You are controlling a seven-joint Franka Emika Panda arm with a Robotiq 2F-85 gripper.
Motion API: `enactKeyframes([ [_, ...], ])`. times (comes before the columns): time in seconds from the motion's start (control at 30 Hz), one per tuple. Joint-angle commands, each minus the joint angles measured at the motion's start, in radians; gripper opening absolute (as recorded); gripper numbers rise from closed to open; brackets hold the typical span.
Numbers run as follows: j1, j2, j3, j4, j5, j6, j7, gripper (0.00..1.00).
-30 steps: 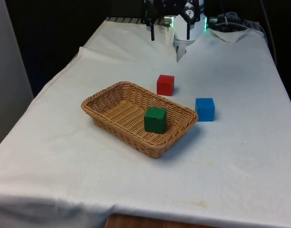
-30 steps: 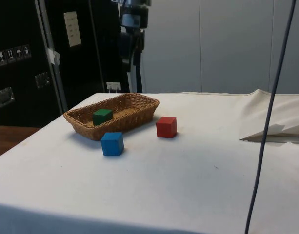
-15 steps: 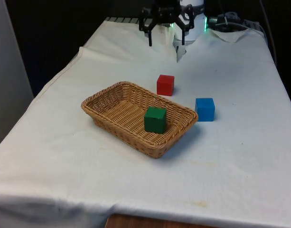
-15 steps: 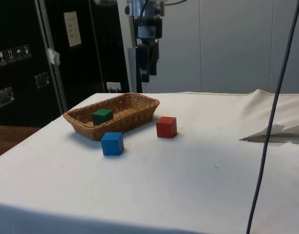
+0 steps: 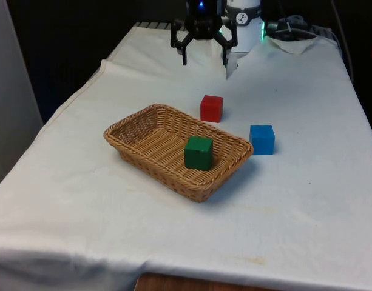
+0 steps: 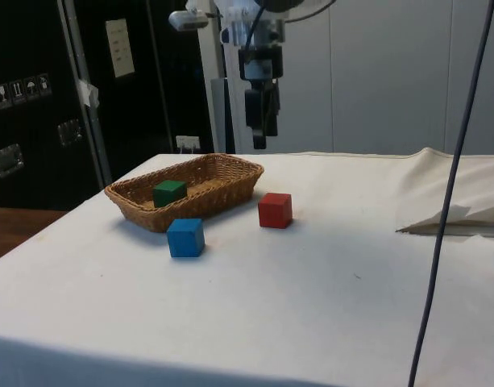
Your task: Pick up exactly two blocks and place them into the basket.
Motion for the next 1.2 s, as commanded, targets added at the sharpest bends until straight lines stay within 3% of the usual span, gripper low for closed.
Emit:
enactKeyframes([
  [0.0,-0.001,0.008,-0.003,-0.007,0.005,0.016,0.006,1.0],
  [0.17,0.0,0.02,-0.005,-0.009,0.009,0.02,0.016,1.0],
  [0.43,-0.001,0.076,0.0,-0.012,0.099,0.059,0.003,1.0],
  [0.47,0.0,0.079,-0.003,-0.009,0.082,0.057,0.013,1.0],
  [0.77,-0.003,0.133,0.006,-0.014,0.162,0.088,-0.038,1.0],
  [0.8,0.0,0.137,-0.001,-0.011,0.145,0.081,-0.027,1.0],
  [1.03,-0.006,0.198,0.009,-0.009,0.229,0.123,-0.092,1.0],
  [1.07,0.0,0.194,0.0,-0.008,0.206,0.115,-0.075,1.0],
  [1.17,-0.007,0.217,0.011,-0.008,0.251,0.132,-0.109,1.0],
])
